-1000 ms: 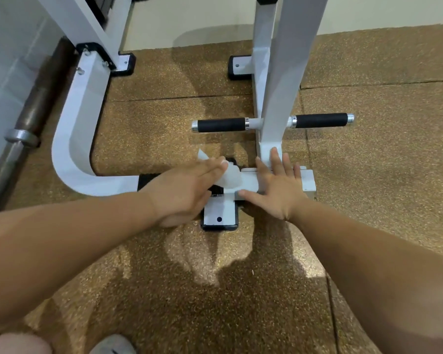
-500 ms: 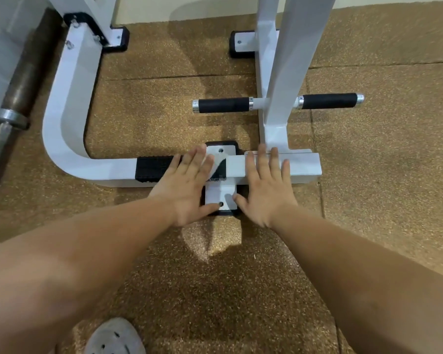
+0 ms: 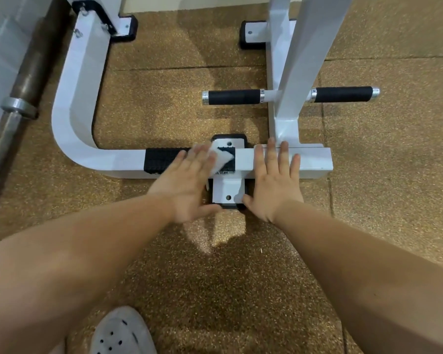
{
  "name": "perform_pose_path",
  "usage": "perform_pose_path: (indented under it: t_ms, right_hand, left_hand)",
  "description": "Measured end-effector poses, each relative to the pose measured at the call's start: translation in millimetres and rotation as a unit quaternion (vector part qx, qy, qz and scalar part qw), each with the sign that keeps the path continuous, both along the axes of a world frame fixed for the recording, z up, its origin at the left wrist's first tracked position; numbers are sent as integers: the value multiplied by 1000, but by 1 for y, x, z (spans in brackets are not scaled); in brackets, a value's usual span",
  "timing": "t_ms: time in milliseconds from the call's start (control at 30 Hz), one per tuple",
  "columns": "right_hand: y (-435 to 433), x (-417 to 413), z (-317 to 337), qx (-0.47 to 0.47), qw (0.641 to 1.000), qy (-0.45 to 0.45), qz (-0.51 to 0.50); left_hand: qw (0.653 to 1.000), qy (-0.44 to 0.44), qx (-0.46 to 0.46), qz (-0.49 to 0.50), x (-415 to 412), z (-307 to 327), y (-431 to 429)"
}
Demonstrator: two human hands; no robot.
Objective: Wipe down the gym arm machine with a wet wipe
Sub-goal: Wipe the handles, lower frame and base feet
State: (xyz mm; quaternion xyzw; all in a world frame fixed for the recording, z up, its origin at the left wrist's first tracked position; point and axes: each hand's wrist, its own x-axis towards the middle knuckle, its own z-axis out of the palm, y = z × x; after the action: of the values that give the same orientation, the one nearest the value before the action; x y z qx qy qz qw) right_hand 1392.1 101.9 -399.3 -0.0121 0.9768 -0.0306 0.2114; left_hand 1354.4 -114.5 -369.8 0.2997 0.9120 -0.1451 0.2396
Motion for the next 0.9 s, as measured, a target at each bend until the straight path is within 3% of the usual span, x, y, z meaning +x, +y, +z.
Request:
perform_pose_path:
  t_ms: [167, 467, 600, 733, 900]
  right_hand:
    - [-7, 0, 2, 6, 1000, 1, -14]
    - [-13, -1, 1, 13, 999, -6, -34]
    - [-11, -2, 2, 11, 999, -6, -31]
    - [-10, -2, 3, 9, 1000, -12, -25]
    - [-9, -3, 3, 1, 999, -23, -25]
  left_hand:
    - [994, 17, -99, 33, -17, 18, -77]
    - [997, -16, 65, 34, 17, -14, 39]
    - [1000, 12, 0, 2, 6, -4, -7]
    - [996, 19, -70, 45, -15, 12, -79]
    - [995, 3, -46, 85, -16, 8, -56]
